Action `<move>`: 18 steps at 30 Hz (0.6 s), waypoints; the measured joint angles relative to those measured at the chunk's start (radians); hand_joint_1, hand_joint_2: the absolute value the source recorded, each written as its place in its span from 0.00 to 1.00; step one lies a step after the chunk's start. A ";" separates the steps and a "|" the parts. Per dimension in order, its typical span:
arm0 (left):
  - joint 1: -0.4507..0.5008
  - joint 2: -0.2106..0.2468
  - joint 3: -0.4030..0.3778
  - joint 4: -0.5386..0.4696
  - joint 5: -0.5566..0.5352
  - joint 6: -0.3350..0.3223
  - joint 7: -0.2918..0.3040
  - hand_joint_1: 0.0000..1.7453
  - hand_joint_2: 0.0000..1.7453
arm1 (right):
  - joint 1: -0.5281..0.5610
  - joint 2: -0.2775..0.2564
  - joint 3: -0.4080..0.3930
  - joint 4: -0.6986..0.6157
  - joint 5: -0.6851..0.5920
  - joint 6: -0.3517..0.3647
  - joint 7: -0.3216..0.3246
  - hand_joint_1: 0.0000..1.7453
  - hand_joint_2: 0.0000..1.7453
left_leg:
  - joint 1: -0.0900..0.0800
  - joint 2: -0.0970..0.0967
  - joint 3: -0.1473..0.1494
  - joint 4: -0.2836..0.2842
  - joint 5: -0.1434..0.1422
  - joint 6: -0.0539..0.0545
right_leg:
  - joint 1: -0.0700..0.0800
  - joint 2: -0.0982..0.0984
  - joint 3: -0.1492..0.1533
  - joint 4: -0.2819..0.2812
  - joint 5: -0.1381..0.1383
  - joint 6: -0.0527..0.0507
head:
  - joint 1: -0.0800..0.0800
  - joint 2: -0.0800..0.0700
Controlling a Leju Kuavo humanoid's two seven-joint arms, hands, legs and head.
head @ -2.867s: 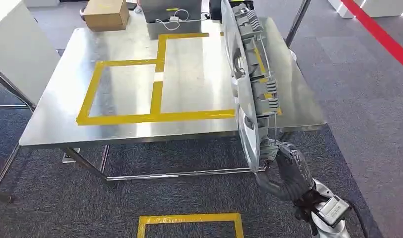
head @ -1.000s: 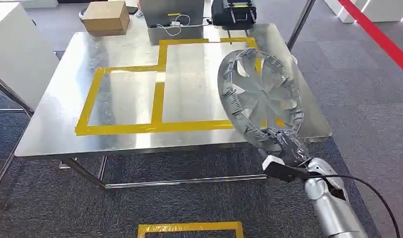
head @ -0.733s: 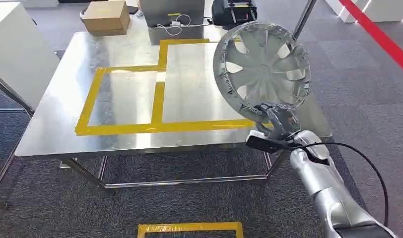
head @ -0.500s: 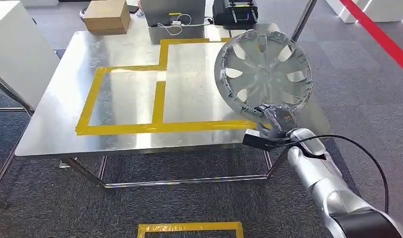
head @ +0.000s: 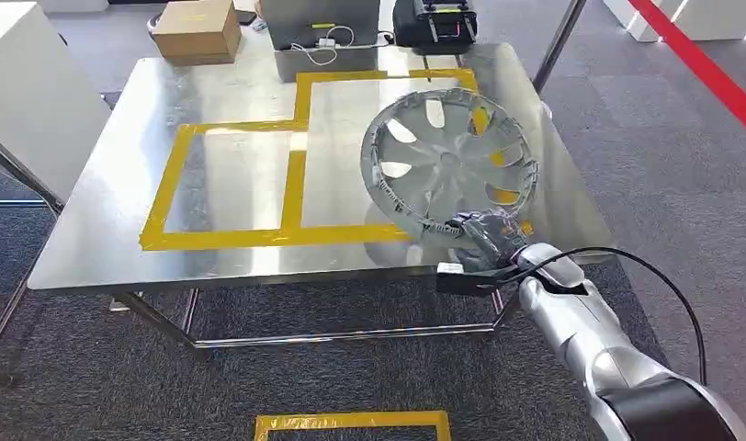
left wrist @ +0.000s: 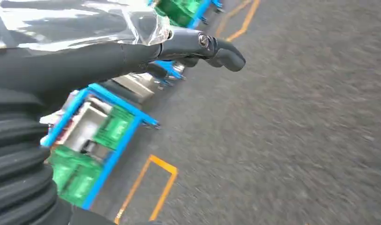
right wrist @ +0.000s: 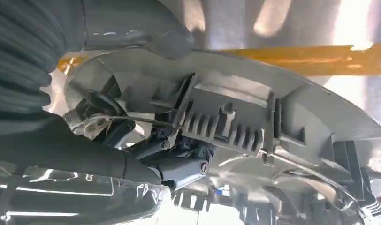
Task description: Take the parts from the cabinet and place them on the table.
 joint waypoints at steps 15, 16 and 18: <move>-0.001 -0.015 0.018 0.011 0.039 0.000 -0.060 0.00 0.00 | -0.112 0.067 0.057 0.035 0.001 0.072 0.018 0.00 0.00 | 0.000 0.001 0.003 0.000 0.000 0.000 | 0.000 0.001 0.002 0.000 0.000 0.000 | 0.000 0.000; -0.001 -0.013 0.018 0.015 0.035 0.000 -0.065 0.00 0.00 | -0.117 0.069 0.061 0.036 0.001 0.077 0.019 0.00 0.00 | 0.000 0.001 0.003 0.000 0.000 0.000 | 0.000 0.001 0.002 0.000 0.000 0.000 | 0.000 0.000; -0.001 -0.011 0.021 0.017 0.034 0.000 -0.068 0.00 0.00 | -0.124 0.070 0.070 0.037 0.001 0.083 0.024 0.00 0.00 | 0.000 0.001 0.003 0.000 0.000 0.000 | 0.000 0.001 0.002 0.000 0.000 0.000 | 0.000 0.000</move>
